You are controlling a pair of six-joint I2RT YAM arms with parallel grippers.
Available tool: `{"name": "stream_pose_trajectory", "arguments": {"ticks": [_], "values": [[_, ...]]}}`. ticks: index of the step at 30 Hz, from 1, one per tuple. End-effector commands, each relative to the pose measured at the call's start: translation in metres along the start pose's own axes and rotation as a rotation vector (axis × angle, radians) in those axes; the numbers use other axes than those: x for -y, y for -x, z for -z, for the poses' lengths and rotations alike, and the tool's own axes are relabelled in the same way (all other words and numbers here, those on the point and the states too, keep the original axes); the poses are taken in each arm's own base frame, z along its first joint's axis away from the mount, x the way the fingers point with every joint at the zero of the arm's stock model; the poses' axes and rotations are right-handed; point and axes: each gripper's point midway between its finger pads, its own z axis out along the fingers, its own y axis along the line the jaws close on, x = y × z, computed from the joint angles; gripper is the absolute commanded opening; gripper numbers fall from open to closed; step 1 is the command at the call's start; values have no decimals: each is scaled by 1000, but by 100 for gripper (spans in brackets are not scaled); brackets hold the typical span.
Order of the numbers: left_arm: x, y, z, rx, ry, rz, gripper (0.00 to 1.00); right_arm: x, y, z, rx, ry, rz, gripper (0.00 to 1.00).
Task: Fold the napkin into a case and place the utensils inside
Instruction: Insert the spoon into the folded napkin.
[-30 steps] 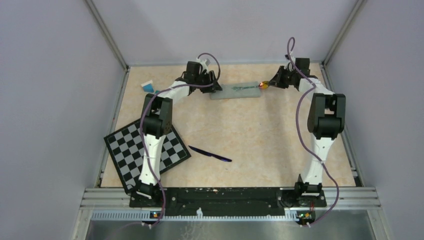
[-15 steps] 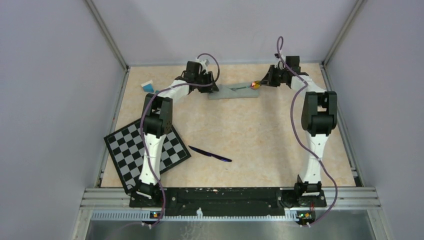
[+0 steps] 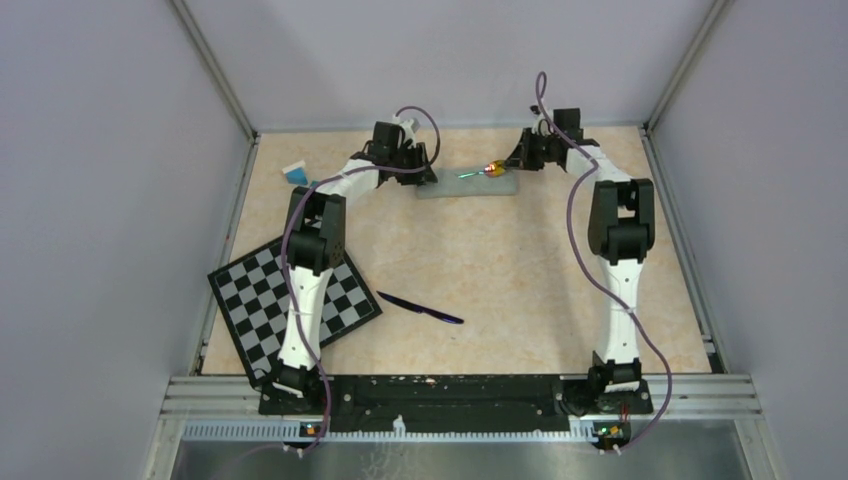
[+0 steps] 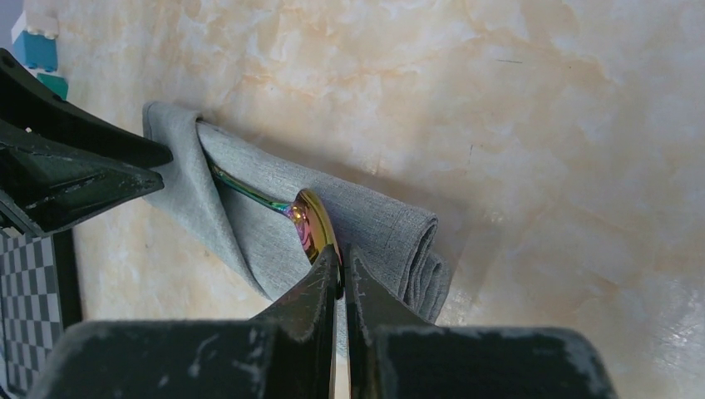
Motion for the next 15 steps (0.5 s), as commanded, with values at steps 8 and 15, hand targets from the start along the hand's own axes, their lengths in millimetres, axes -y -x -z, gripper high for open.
{"name": "stream_pose_trajectory", "arguments": {"ticks": [8,15], "values": [[1,12,-2,30,-9,-21,52,-38,20,-15,67,65,-27,0],[35,50,27,116,-75,-50,61,-33,16,-23,55,59,-45,0]]}}
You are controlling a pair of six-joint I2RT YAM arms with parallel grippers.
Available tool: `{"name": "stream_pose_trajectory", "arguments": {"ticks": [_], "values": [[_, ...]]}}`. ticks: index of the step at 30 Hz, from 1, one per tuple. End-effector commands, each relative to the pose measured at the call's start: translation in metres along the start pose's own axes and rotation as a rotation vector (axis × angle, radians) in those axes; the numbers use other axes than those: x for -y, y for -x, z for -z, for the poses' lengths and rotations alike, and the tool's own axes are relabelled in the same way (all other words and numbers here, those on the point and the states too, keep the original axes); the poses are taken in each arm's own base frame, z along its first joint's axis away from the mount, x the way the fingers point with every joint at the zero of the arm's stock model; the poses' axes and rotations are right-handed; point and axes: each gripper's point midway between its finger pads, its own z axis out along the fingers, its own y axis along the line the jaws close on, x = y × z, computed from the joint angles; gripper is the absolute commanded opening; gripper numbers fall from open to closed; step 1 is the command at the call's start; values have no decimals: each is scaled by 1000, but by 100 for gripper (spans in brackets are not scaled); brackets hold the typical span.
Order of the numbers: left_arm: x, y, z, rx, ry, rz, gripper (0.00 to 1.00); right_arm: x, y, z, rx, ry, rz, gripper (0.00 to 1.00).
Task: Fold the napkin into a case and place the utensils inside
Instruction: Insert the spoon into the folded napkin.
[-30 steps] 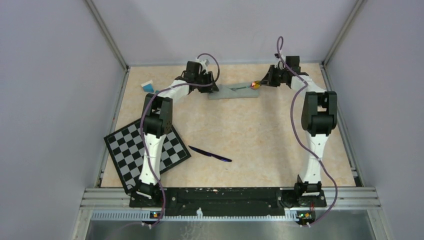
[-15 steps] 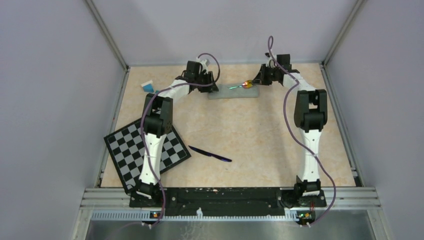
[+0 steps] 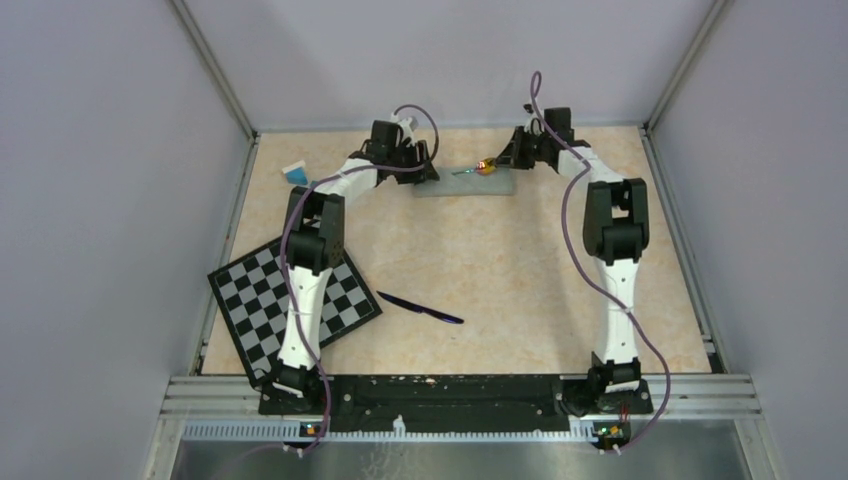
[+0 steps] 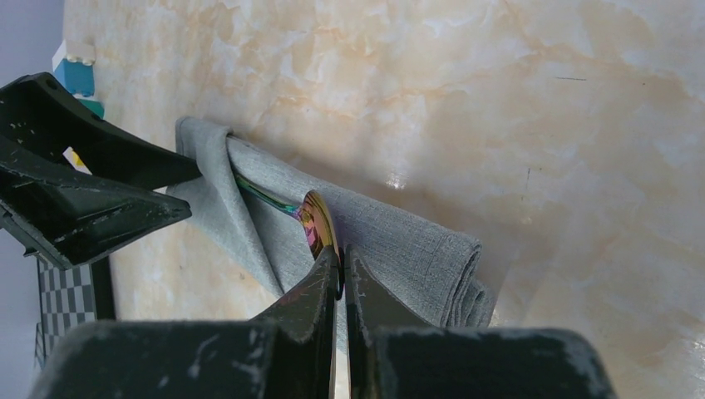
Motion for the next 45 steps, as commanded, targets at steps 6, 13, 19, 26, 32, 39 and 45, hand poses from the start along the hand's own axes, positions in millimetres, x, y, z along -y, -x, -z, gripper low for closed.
{"name": "stream_pose_trajectory", "arguments": {"ticks": [6,13,19,26,32,39,45], "values": [[27,73,57,194,-9,6,62,-7,13,-12,30,24,-4,0],[-16,45,51,154,49,92,60,-8,14,-13,49,23,-35,0],[-31,24,24,88,40,126,47,-9,17,-16,52,34,-42,0],[-32,22,9,73,48,110,38,-9,17,-21,46,47,-45,0],[-29,23,9,73,46,99,38,-12,16,-24,40,46,-46,0],[-20,33,33,101,73,62,49,-22,27,-7,53,14,-29,14],[-1,59,86,193,136,15,59,-34,43,29,76,-88,21,42]]}}
